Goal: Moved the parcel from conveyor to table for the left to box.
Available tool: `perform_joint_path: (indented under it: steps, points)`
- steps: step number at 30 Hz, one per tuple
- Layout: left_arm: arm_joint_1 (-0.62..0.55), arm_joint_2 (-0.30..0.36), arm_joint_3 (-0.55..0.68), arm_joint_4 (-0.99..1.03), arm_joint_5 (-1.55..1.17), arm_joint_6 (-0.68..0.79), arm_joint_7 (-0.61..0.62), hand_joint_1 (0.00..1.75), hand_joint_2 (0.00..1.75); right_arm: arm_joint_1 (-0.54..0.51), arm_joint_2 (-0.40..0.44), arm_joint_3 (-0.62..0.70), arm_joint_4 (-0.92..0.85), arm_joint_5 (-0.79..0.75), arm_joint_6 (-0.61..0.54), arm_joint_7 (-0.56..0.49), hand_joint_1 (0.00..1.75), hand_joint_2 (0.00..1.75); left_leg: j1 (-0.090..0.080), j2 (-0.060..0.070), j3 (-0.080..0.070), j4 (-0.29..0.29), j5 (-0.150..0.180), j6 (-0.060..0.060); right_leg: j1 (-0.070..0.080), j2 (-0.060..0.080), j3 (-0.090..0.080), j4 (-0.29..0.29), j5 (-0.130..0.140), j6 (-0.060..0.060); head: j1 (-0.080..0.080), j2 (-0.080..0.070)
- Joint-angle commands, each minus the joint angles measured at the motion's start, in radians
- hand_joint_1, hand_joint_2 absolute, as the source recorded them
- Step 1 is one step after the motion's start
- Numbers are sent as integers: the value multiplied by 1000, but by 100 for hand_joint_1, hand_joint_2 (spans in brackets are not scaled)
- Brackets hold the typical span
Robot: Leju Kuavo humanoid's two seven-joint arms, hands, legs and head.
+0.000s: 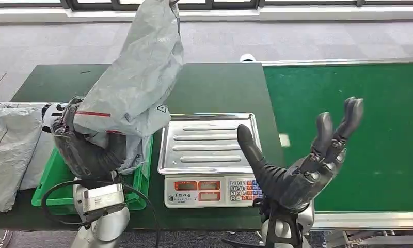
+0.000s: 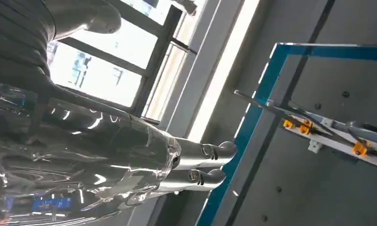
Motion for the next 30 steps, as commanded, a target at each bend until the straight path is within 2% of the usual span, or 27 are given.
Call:
perform_joint_path:
  steps: [1,6,8,10,14,19,30]
  points:
    - [60,-50,258,6,-1,6,-90,175,175,32,-5,-73,36,18,-1,-1,0,175,0,4,3,-3,0,-1,1,1,2,-3,1,0,0,0]
    - [60,-50,258,6,-1,6,-90,175,175,32,-5,-73,36,18,-1,-1,0,175,1,1,2,-2,0,0,1,-1,1,-2,1,0,0,0]
    - [69,-116,344,26,-115,6,-87,175,175,37,1,-75,35,26,-1,-1,0,175,1,2,2,-4,2,-1,1,-2,2,-5,2,0,0,0]
    - [51,-144,442,111,-250,6,-36,175,175,50,10,-76,30,36,-1,-1,0,175,0,2,2,-2,0,0,1,0,2,-2,1,0,0,0]
    - [4,-126,527,296,-339,6,19,175,175,63,15,-82,18,49,-1,-1,0,175,-1,0,4,-3,1,0,-1,-1,3,-2,0,0,0,0]
    - [-26,-95,545,459,-369,6,88,175,175,87,14,-103,-5,60,-1,-1,0,175,0,-1,4,-4,2,-1,0,-3,3,-3,1,-1,0,0]
    - [-26,-95,545,459,-369,6,88,175,175,87,14,-103,-5,60,-1,-1,0,175,0,1,2,-1,0,0,1,0,1,-1,0,0,0,0]
